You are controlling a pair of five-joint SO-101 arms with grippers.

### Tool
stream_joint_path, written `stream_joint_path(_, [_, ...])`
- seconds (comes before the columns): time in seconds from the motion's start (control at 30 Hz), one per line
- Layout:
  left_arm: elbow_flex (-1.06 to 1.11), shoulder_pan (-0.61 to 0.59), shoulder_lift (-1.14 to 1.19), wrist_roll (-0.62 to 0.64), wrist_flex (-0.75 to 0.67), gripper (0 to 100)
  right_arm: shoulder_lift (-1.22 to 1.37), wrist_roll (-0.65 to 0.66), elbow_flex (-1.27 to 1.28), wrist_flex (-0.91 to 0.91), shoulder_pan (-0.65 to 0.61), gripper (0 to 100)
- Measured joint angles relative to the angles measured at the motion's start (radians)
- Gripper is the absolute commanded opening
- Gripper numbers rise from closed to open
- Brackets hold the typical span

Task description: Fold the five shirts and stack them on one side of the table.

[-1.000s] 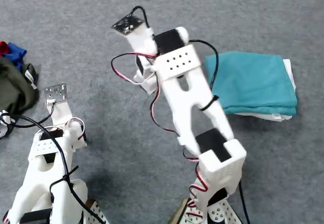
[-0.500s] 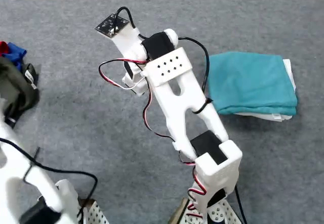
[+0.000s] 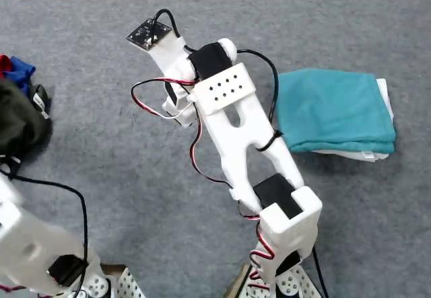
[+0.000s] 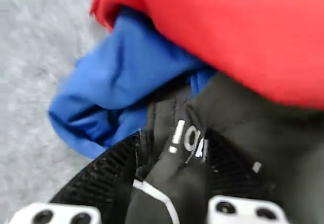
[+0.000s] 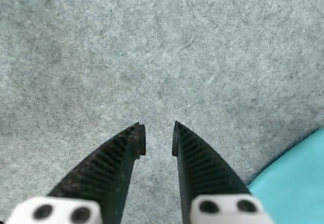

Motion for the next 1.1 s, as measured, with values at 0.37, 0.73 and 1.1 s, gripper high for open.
stream_joint_path(0.37, [-0.31, 0.06, 0.017, 0.002, 0.526, 2, 0.0, 0.0, 0.0, 0.0, 0.0, 10.3])
stream_joint_path(0.73, [-0.336, 0.404, -0.397, -0.002, 0.977, 2, 0.0, 0.0, 0.0, 0.002, 0.031, 10.3])
stream_joint_path(1.1, [0.06, 1.005, -0.787, -0.003, 1.043, 2, 0.0, 0.0, 0.0, 0.002, 0.29, 10.4])
